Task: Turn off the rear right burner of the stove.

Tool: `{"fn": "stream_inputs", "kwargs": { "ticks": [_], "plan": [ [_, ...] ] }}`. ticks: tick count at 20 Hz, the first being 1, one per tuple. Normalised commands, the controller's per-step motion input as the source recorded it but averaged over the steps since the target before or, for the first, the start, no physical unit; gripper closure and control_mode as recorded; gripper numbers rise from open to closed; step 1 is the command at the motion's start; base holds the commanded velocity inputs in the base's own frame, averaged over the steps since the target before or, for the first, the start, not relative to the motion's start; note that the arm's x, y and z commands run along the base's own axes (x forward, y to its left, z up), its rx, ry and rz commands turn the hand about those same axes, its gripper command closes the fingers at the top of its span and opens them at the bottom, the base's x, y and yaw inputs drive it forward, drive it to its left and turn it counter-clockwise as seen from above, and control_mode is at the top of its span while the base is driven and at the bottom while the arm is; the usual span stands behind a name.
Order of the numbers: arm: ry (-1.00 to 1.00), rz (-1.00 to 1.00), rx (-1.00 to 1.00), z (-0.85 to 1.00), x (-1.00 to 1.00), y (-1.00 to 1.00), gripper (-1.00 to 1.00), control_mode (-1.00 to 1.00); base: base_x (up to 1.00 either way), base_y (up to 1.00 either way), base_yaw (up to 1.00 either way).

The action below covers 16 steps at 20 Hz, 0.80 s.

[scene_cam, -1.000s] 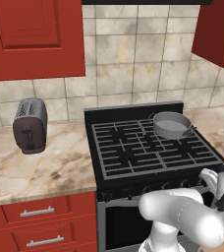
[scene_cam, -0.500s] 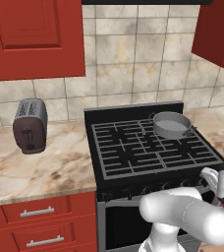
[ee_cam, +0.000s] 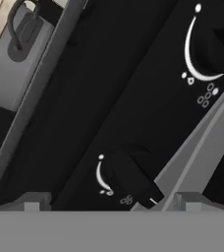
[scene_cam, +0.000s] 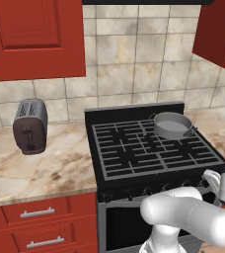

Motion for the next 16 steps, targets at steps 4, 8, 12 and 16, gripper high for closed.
{"fn": "stream_inputs", "kwargs": {
  "ticks": [4, 8, 12, 16],
  "plan": [
    [0.00, -0.01, 0.00, -0.04, 0.03, -0.02, -1.00, -1.00, 0.00, 0.00, 0.00],
    [0.00, 0.00, 0.00, 0.00, 0.00, -0.09, -1.00, -1.00, 0.00, 0.00, 0.00],
    [0.00, 0.00, 0.00, -0.05, 0.04, -0.01, -1.00, -1.00, 0.00, 0.00, 0.00],
    [0.00, 0.00, 0.00, -0.08, 0.17, 0.00, -1.00, -1.00, 0.00, 0.00, 0.00]
  ]
}}
